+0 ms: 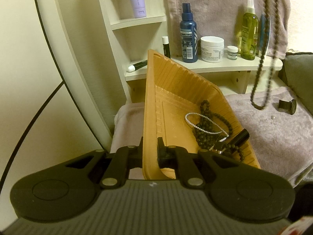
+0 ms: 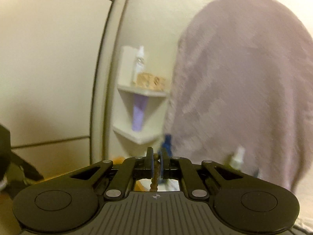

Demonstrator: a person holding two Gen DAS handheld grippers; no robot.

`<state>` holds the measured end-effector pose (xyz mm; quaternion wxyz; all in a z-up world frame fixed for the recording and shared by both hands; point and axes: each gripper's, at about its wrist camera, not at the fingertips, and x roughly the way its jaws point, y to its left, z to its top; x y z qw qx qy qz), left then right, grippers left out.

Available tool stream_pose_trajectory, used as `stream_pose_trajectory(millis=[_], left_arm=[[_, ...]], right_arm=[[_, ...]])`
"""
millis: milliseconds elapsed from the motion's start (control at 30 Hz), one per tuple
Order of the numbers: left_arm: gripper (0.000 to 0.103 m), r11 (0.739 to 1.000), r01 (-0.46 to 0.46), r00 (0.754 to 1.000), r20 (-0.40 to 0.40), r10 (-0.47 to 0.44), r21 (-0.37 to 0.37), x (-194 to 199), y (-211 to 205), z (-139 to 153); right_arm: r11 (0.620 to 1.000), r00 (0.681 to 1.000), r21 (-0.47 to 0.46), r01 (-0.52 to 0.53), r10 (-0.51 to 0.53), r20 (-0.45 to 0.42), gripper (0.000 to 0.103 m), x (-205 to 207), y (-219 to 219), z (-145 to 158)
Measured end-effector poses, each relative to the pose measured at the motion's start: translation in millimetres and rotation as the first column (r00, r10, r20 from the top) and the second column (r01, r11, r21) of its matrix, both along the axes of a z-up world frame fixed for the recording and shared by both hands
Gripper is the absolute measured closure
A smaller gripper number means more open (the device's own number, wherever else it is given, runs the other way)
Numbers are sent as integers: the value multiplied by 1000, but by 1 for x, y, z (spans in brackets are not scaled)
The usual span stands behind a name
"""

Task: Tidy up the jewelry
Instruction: 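Lift the wooden bead bracelet high with the right tool over the tray, then lower the bead bracelet into the tray and open the right tool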

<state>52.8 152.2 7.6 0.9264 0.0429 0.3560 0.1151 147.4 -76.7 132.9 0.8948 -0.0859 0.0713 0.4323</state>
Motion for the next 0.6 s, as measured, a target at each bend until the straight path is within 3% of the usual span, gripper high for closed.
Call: stream_pose_trajectory(millis=[167, 300, 600], left_arm=[[95, 1000, 0, 1000, 0, 0, -2, 0, 1, 0], [95, 1000, -1, 1000, 0, 1, -3, 0, 1, 0], [95, 1000, -1, 1000, 0, 1, -4, -1, 1, 0]], right_arm=[[998, 999, 35, -43, 44, -30, 97, 8, 29, -1], [996, 988, 44, -74, 79, -129, 97, 20, 48, -21], [987, 902, 19, -156, 151, -405, 97, 32, 79, -94]])
